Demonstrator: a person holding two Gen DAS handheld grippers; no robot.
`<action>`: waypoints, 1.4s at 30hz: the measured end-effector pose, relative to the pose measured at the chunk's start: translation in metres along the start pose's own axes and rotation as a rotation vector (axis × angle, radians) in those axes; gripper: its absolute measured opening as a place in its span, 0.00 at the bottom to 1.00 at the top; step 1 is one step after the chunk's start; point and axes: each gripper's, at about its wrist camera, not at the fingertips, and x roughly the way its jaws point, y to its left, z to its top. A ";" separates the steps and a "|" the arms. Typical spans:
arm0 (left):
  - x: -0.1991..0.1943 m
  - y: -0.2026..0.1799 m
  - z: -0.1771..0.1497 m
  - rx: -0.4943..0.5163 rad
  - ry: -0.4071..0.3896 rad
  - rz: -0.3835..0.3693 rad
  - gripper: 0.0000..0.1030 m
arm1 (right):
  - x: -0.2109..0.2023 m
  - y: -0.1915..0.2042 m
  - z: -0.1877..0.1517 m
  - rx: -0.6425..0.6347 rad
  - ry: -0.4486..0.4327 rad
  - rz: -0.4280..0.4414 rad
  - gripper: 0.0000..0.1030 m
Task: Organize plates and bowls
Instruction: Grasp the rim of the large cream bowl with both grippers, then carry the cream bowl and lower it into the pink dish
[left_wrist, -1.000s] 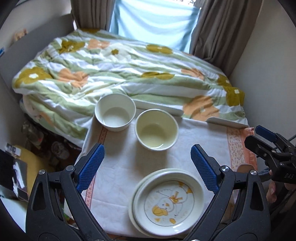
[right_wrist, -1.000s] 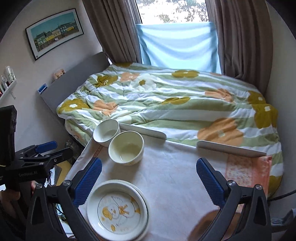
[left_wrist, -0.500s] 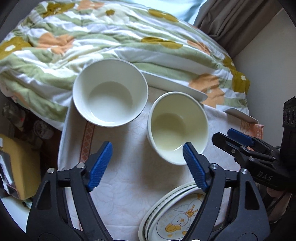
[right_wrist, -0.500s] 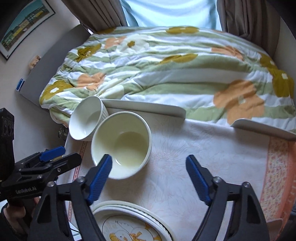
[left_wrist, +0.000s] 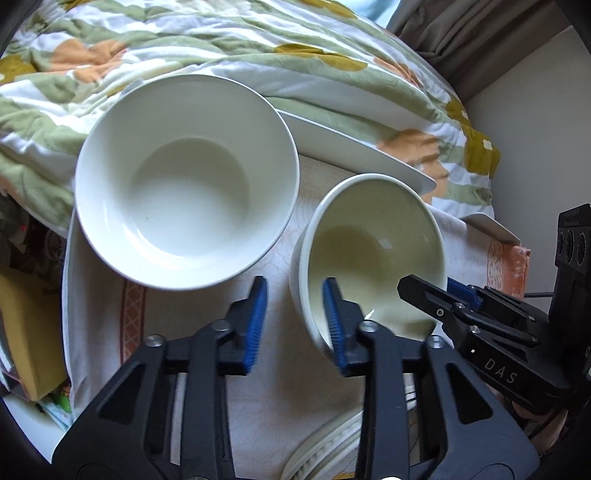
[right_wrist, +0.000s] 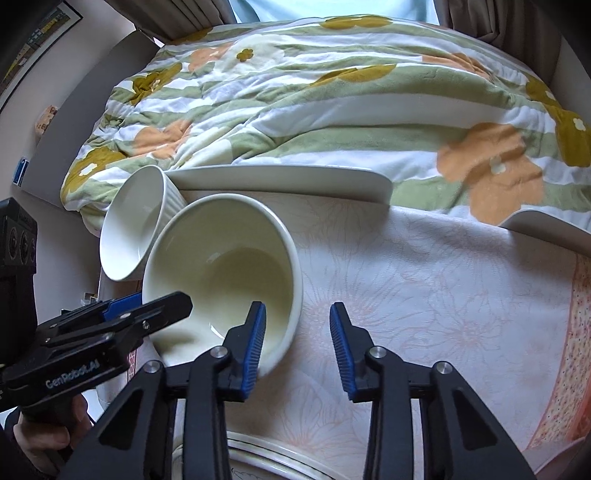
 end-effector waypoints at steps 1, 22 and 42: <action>0.002 0.000 0.001 0.001 0.001 -0.014 0.17 | 0.002 0.002 0.000 -0.006 0.005 0.001 0.22; -0.027 -0.037 -0.011 0.119 -0.068 0.025 0.13 | -0.028 -0.002 -0.012 -0.004 -0.079 -0.017 0.13; -0.079 -0.194 -0.110 0.230 -0.178 -0.010 0.13 | -0.171 -0.087 -0.107 0.026 -0.258 -0.028 0.13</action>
